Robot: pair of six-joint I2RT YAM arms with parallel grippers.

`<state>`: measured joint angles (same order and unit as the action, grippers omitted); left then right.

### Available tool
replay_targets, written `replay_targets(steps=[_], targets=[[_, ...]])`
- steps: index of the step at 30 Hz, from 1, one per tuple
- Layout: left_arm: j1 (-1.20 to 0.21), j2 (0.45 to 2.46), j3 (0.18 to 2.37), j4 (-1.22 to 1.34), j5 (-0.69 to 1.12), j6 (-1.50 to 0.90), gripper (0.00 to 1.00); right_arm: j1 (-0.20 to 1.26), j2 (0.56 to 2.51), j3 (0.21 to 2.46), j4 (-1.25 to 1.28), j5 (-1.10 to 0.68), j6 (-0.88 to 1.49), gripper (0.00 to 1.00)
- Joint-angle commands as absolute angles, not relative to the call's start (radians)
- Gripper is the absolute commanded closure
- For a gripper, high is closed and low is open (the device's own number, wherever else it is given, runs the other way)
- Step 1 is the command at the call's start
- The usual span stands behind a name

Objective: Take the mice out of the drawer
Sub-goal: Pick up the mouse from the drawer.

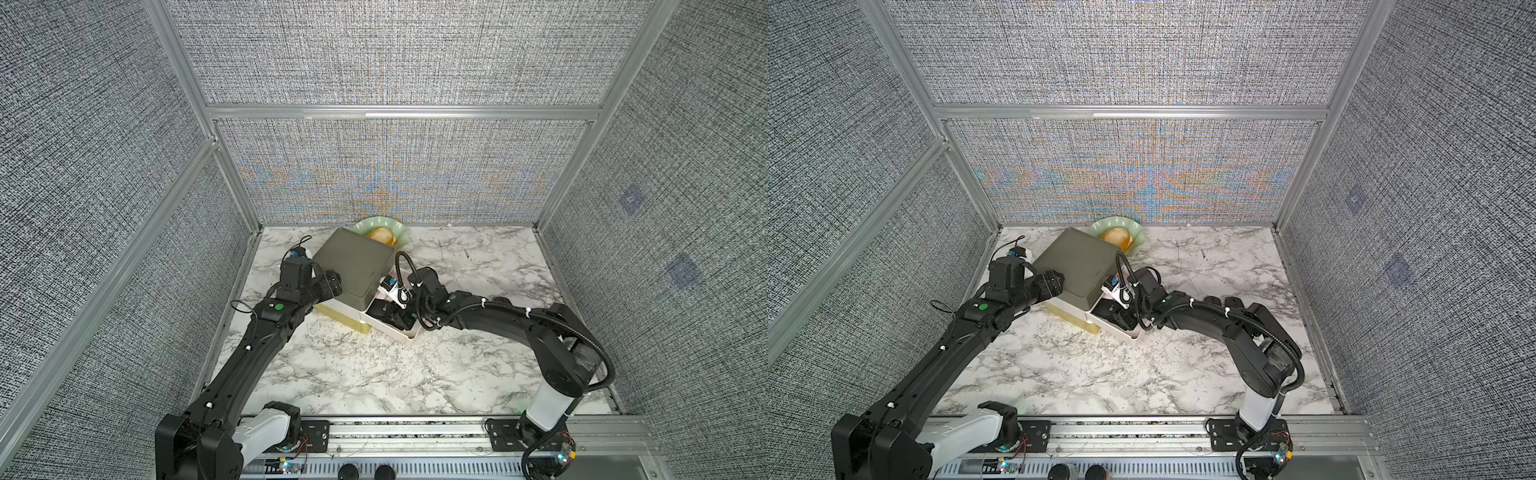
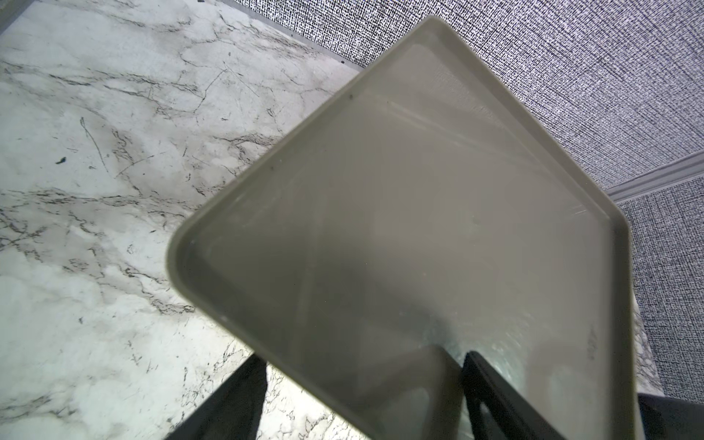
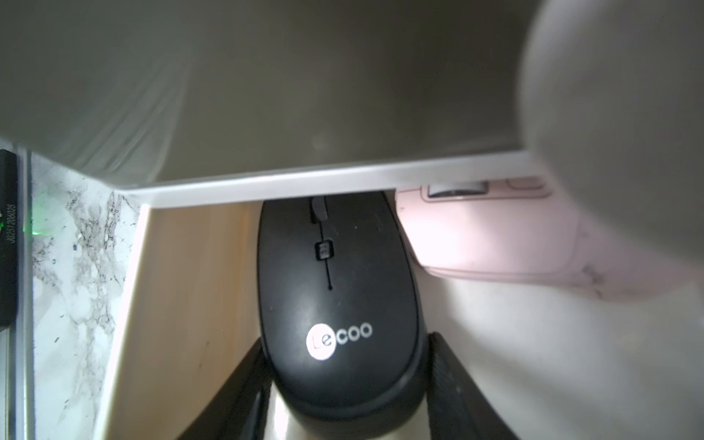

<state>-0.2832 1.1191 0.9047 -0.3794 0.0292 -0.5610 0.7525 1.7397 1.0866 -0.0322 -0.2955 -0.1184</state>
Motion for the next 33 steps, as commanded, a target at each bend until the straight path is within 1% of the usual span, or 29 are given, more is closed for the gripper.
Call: replay_targets(steps=[1,8,12,16,22,24,28,31,33], targets=[[-0.281,1.116,0.904,-0.386,0.02,-0.557,0.19,0.74,1.722,1.076,-0.051,-0.2,-0.091,0.47],[-0.279,1.113,0.899,-0.384,0.023,-0.558,0.19,0.721,1.716,1.079,-0.092,-0.193,-0.093,0.45],[-0.279,1.113,0.903,-0.385,0.024,-0.558,0.19,0.721,1.749,1.115,-0.123,-0.207,-0.12,0.34],[-0.278,1.118,0.905,-0.384,0.032,-0.557,0.19,0.721,1.783,1.149,-0.13,-0.224,-0.128,0.28],[-0.278,1.122,0.906,-0.376,0.035,-0.56,0.19,0.722,1.825,1.177,-0.131,-0.286,-0.158,0.28],[-0.278,1.128,0.91,-0.378,0.038,-0.558,0.19,0.721,1.829,1.183,-0.131,-0.306,-0.17,0.26],[-0.277,1.126,0.91,-0.376,0.032,-0.558,0.19,0.719,1.827,1.18,-0.118,-0.318,-0.178,0.27],[-0.278,1.125,0.91,-0.375,0.033,-0.558,0.19,0.718,1.839,1.184,-0.101,-0.32,-0.169,0.3],[-0.278,1.129,0.91,-0.373,0.037,-0.56,0.19,0.716,1.854,1.199,-0.108,-0.307,-0.161,0.3]])
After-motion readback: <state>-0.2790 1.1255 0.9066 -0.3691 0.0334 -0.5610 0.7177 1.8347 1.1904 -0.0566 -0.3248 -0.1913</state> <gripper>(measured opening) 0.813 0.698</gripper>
